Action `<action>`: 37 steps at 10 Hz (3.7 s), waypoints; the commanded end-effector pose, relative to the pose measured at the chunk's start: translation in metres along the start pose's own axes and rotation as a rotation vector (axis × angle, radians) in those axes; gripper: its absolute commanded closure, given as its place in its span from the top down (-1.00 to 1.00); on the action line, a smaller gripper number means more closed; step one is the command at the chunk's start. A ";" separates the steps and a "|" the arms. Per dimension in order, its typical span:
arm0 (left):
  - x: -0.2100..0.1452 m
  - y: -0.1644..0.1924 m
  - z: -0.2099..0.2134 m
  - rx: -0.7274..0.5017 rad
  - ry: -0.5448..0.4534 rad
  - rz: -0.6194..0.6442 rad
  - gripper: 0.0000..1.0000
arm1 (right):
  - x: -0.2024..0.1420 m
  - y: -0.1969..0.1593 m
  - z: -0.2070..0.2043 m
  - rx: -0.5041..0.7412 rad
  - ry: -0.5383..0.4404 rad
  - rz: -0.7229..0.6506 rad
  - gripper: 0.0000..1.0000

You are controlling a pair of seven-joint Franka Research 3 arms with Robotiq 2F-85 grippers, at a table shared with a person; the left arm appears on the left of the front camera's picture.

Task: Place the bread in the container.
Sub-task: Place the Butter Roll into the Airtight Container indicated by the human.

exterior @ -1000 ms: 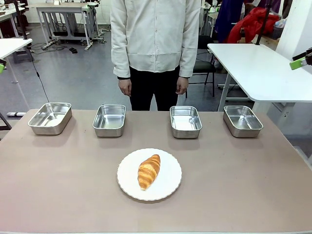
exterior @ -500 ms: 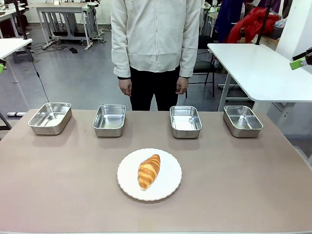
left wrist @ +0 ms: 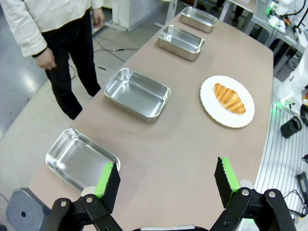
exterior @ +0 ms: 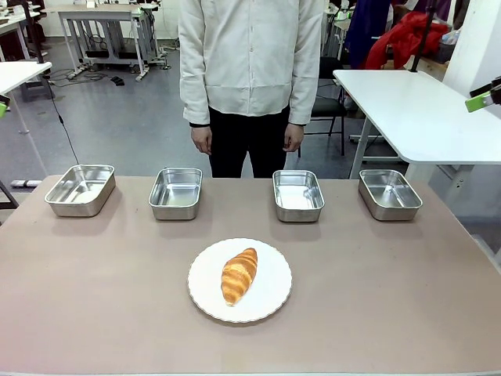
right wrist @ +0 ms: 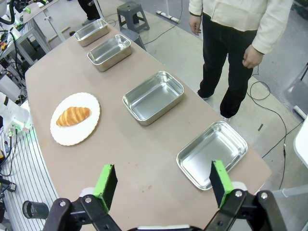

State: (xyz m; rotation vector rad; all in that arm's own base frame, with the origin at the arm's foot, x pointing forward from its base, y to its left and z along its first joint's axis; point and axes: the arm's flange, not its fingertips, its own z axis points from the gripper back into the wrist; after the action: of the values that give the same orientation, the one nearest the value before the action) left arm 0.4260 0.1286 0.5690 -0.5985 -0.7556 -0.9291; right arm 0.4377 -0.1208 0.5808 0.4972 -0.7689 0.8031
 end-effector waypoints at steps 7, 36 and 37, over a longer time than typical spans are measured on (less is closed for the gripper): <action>0.001 -0.003 0.001 -0.008 -0.017 -0.015 1.00 | 0.001 0.000 -0.002 0.005 -0.024 0.010 1.00; 0.001 -0.003 0.001 -0.008 -0.017 -0.015 1.00 | 0.157 0.252 -0.345 -0.328 0.475 -0.596 1.00; 0.001 -0.003 0.001 -0.008 -0.017 -0.015 1.00 | 0.144 0.259 -0.378 -0.371 0.524 -0.681 1.00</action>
State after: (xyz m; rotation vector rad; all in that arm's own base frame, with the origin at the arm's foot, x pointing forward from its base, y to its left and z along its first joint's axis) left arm 0.4262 0.1277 0.5691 -0.5964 -0.7527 -0.9308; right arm 0.4386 0.3106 0.4823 0.2024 -0.2921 0.2710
